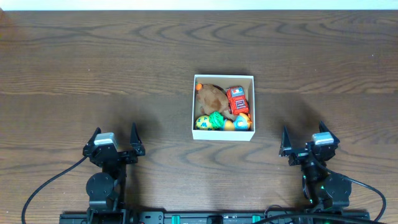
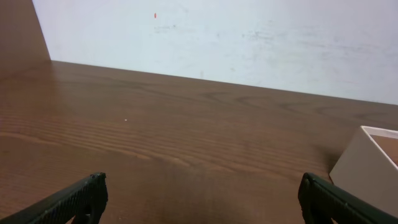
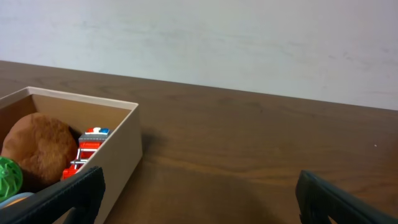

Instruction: Pack container

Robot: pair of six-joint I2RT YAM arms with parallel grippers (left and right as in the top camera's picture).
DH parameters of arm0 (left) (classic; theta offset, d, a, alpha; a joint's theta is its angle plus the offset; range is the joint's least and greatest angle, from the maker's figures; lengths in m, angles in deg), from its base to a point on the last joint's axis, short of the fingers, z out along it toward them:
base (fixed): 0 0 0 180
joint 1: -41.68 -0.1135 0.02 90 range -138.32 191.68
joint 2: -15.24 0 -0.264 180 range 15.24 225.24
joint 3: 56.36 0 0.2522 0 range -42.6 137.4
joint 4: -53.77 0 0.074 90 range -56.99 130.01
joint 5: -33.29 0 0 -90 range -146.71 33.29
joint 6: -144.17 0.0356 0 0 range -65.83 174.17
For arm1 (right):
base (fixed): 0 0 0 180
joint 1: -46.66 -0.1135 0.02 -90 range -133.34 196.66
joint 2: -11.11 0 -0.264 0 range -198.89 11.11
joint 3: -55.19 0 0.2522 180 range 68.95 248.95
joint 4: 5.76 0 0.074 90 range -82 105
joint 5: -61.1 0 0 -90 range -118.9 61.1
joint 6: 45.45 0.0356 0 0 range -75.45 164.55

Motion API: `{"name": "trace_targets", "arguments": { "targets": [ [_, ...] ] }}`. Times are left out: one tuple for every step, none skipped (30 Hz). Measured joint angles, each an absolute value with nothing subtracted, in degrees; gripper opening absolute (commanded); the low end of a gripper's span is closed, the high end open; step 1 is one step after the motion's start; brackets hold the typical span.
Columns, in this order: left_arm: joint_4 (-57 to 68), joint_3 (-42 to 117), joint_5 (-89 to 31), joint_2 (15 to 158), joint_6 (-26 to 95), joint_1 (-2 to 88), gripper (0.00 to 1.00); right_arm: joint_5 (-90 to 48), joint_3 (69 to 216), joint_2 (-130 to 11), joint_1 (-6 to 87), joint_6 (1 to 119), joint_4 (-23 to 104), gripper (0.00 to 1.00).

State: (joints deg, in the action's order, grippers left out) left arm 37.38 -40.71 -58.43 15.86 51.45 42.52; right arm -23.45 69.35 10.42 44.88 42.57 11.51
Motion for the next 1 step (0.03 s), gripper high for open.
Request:
{"name": "trace_targets", "arguments": {
  "targets": [
    [37.4,-40.7,-58.4,15.9,51.4,42.5,0.98,-23.5,69.4,10.4,44.9,42.6,11.5,0.99]
  ]
}}
